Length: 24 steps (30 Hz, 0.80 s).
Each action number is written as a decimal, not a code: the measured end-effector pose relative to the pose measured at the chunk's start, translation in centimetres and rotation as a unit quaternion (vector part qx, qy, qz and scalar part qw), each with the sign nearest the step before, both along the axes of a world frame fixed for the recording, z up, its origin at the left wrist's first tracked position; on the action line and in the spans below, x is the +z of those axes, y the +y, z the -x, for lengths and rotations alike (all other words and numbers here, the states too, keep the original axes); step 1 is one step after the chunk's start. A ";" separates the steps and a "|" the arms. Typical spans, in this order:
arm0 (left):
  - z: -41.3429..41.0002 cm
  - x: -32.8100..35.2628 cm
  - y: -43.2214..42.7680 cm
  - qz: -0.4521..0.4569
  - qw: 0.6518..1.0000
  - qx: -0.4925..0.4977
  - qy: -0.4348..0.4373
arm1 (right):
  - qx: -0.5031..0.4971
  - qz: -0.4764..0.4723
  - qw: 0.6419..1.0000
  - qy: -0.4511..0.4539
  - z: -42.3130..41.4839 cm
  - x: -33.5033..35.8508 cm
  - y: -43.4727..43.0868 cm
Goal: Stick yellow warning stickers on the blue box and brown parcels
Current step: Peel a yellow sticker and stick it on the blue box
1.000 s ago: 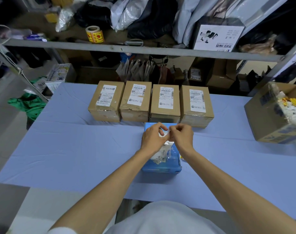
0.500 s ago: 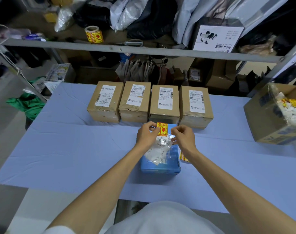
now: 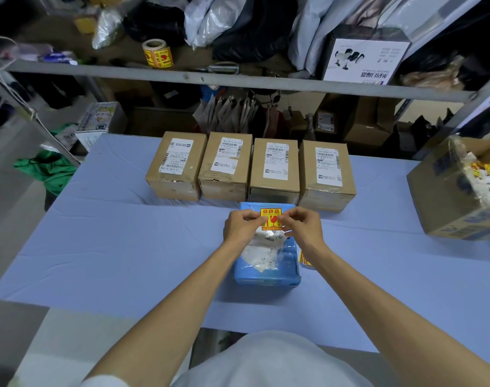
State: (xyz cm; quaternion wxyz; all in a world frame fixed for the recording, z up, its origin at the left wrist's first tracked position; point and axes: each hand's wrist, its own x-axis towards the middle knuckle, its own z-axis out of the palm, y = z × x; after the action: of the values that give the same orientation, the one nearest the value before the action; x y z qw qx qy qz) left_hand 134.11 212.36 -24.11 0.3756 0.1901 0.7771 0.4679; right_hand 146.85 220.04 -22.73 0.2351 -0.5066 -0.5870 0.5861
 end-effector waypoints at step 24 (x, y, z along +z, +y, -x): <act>-1.0 -2.5 -3.5 0.094 0.990 -0.079 0.067 | 0.054 0.016 0.991 -0.125 -1.9 -3.1 -2.2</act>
State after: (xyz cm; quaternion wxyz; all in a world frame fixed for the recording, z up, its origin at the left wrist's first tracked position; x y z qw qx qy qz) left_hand 135.10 208.83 -26.63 0.3748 0.2454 0.8236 0.3479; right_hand 148.76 217.83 -25.82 0.1201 -0.5472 -0.6285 0.5395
